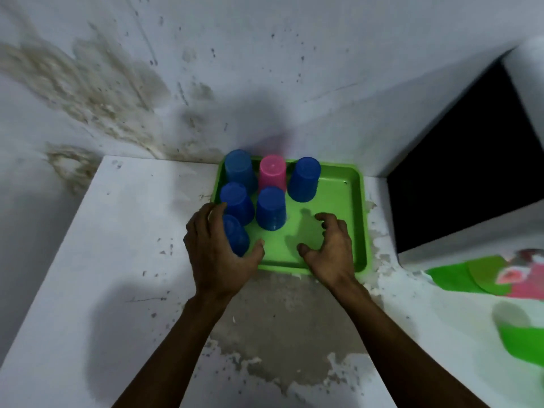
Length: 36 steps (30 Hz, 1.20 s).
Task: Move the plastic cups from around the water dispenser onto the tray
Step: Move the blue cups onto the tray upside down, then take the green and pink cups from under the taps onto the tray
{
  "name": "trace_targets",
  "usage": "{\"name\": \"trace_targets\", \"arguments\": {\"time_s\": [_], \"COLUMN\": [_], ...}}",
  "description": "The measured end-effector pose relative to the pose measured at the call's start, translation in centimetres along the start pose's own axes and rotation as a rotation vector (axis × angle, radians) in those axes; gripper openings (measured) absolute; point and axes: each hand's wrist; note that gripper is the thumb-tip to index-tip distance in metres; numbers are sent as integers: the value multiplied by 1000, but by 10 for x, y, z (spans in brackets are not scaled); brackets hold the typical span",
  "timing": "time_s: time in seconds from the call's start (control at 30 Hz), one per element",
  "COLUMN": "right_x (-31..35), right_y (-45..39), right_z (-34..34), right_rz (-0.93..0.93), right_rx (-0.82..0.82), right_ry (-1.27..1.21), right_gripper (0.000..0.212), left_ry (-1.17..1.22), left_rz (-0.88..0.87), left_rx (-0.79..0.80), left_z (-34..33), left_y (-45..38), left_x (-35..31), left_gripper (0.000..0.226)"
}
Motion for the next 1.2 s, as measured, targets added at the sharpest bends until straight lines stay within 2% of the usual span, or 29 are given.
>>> {"name": "trace_targets", "arguments": {"time_s": [0.1,0.2,0.33,0.5,0.63,0.8,0.93,1.07,1.2], "right_x": [-23,-36,-79,-128,-163,-190,-203,-211,-215], "right_y": [18,34,53,68,72,59,36,9,-16], "right_z": [37,49,100,148,186,220,236,244,249], "right_rz": [-25,-25,-91,-203,-269,-334,-356,-371,-394], "right_rx": [-58,-58,-148,-217,-314,-446,-548,-620,-616], "right_ry": [-46,-60,-91,-93,-85,-133,-164,-165,-240], "right_gripper": [61,57,50,46,50,64,79,91,88], "left_ry": [194,282,398,432,398,387,395,364,370], "left_rz": [-76,-67,-142,-239,-211,-89,86,141,218], "left_rx": [-54,-20,126,294,420,513,540,521,470], "left_z": [-1,-8,-23,-41,-60,-82,-104,-128,-146], "left_y": [21,36,77,125,163,187,195,201,205], "left_x": [-35,-49,-101,-155,-198,-246,-272,-290,-302], "left_gripper": [66,46,29,22,31,63,89,101,102]}}
Point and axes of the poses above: each hand's wrist, its own y-axis away from the middle knuckle, its own z-axis out of the back of the hand, x = y × z, and after that the axes turned 15 degrees about -x, right-handed
